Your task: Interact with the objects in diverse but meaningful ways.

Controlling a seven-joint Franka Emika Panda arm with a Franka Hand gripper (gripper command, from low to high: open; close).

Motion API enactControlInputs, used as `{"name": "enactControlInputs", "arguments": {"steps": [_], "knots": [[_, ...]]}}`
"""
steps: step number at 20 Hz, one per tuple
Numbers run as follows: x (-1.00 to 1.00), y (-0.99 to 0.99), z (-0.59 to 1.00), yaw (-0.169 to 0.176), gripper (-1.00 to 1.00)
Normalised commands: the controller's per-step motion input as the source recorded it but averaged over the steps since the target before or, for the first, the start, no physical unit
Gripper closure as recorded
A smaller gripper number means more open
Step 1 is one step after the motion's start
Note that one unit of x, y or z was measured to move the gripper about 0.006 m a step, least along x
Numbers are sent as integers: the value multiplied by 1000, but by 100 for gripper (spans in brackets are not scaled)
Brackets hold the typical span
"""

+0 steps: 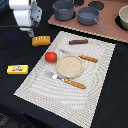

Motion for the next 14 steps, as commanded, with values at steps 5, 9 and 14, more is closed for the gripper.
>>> {"name": "enactControlInputs", "arguments": {"steps": [5,9,14], "knots": [[321,-992,170,0,-100],[525,-799,221,-4,-100],[561,-577,83,-1,-100]]}}
